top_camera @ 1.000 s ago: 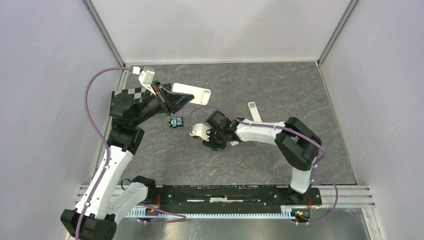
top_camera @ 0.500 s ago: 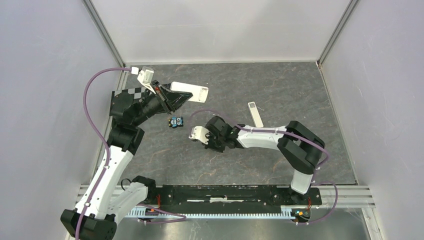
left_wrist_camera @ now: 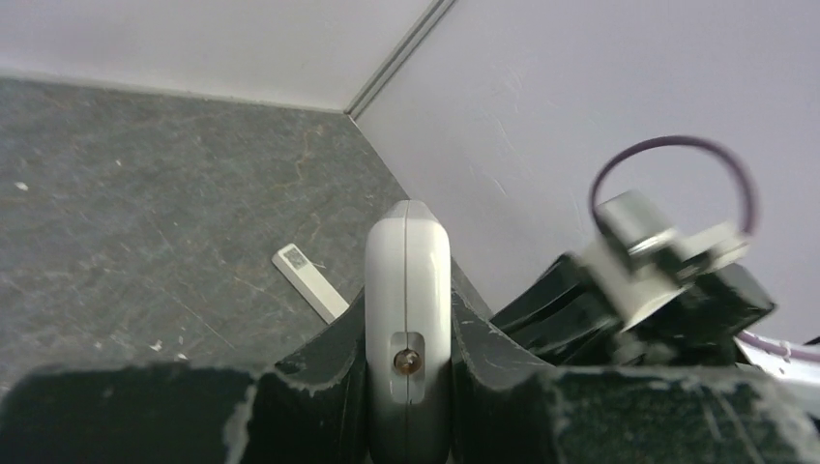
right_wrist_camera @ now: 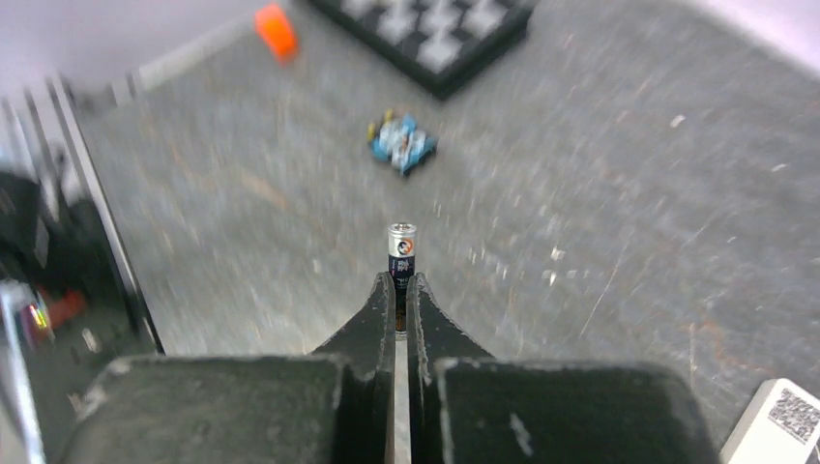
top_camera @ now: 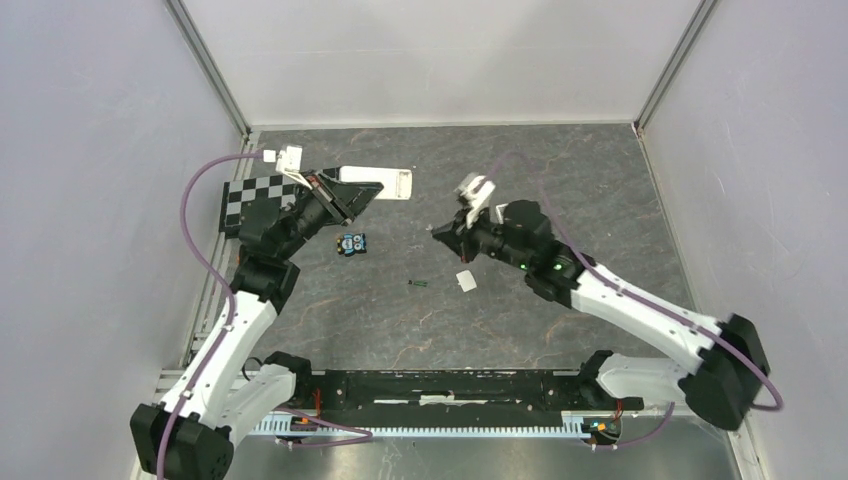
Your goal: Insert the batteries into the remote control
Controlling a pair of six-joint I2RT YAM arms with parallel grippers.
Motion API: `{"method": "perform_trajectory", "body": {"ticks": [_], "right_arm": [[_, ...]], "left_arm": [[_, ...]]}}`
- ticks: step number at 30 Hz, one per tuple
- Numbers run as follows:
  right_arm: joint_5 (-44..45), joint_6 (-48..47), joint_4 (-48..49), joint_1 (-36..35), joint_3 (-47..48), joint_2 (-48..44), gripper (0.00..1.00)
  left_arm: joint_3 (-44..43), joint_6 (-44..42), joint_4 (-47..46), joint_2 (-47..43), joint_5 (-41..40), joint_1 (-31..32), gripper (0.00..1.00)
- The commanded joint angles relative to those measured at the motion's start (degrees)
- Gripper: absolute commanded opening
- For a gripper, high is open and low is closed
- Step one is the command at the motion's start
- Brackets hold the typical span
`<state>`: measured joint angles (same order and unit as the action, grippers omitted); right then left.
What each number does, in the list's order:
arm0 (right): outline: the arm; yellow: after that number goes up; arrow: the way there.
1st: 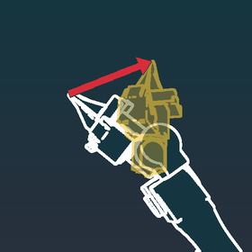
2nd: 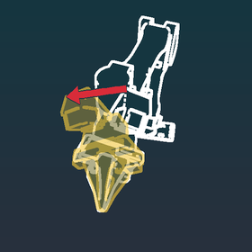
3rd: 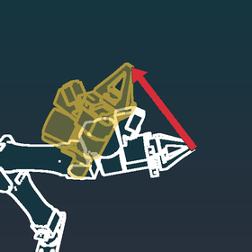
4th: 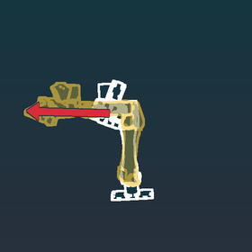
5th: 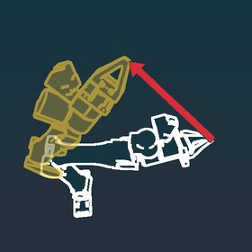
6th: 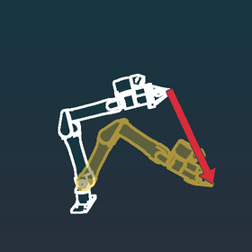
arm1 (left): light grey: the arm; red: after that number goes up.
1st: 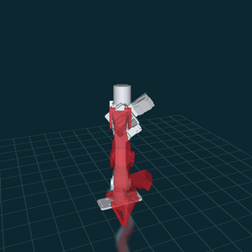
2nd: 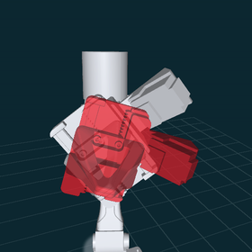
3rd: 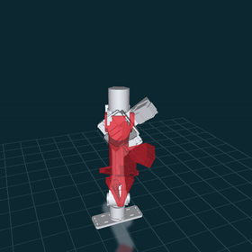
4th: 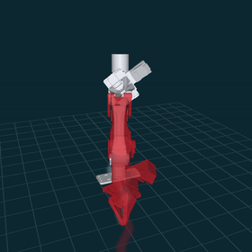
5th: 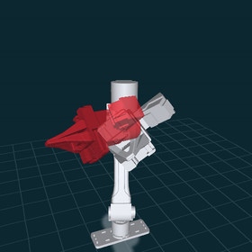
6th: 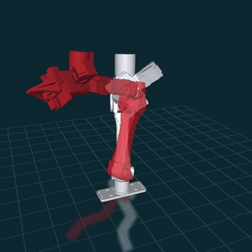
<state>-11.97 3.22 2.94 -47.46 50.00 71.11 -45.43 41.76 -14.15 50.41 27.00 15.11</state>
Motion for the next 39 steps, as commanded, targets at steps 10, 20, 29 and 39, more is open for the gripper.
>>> {"method": "perform_trajectory", "body": {"ticks": [10, 20, 29, 39], "right_arm": [[19.8, 30.9, 15.3, 0.7, 10.0, -4.7, 0.00], [24.1, 27.2, 7.7, -1.3, 21.9, 2.8, 0.00], [30.1, 21.0, 0.8, -4.7, 28.3, 7.7, 0.00], [32.4, 18.3, -1.9, -6.2, 30.2, 10.0, 0.00]], "left_arm": [[13.0, 27.2, -34.7, 4.3, -8.3, 3.6, 0.02], [14.3, 35.1, -37.4, 5.6, -12.2, 4.5, 0.02], [13.2, 36.9, -38.2, 7.5, -12.8, 5.3, 0.02], [13.3, 39.5, -40.2, 8.4, -13.1, 5.4, 0.02]]}}
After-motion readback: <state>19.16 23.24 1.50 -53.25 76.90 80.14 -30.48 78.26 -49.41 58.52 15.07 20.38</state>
